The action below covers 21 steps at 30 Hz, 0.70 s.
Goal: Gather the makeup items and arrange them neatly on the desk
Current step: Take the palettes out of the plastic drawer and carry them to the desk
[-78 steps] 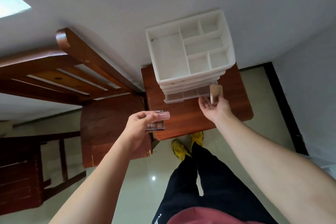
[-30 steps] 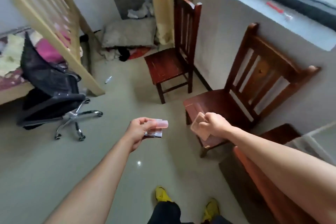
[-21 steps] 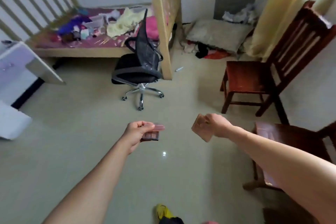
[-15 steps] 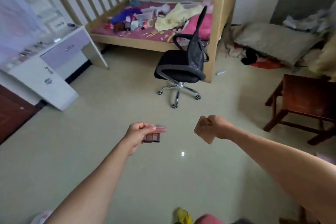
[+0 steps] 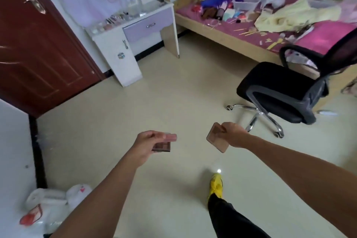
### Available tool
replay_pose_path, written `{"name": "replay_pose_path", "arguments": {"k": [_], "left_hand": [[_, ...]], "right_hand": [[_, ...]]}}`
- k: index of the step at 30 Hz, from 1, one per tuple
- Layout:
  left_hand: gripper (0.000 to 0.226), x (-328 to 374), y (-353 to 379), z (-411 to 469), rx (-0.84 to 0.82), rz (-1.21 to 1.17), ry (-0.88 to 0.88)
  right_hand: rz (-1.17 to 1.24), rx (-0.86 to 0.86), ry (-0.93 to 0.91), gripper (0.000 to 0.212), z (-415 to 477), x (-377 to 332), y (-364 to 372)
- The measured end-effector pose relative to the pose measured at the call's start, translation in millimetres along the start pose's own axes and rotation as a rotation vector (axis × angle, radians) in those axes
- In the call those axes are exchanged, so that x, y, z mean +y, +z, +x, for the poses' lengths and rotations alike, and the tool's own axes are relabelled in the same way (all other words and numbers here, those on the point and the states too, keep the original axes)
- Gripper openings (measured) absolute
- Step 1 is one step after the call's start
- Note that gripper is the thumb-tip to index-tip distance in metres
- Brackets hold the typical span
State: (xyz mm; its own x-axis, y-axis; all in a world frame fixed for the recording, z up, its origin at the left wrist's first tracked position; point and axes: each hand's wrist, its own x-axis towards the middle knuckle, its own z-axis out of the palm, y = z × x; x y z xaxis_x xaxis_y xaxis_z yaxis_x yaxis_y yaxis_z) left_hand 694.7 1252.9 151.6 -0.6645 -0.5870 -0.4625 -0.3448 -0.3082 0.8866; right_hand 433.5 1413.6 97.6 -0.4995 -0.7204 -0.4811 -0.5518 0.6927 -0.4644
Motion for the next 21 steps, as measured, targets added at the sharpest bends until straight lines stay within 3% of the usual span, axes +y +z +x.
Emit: {"name": "replay_pose_path", "arguments": {"k": [9, 15, 21], "left_hand": [[0.009, 106.5, -68.8, 167.5, 0.182, -0.098, 0.004], [0.032, 141.4, -136.8, 253.9, 0.271, -0.142, -0.005], [0.029, 191.4, -234.7, 380.2, 0.279, -0.192, 0.019]], "right_hand": [[-0.113, -0.052, -0.135, 0.025, 226.2, -117.7, -105.2], [-0.18, -0.11, -0.217, 0.023, 346.6, -196.1, -133.1], [-0.184, -0.075, -0.199, 0.025, 486.6, -274.5, -152.3]]}}
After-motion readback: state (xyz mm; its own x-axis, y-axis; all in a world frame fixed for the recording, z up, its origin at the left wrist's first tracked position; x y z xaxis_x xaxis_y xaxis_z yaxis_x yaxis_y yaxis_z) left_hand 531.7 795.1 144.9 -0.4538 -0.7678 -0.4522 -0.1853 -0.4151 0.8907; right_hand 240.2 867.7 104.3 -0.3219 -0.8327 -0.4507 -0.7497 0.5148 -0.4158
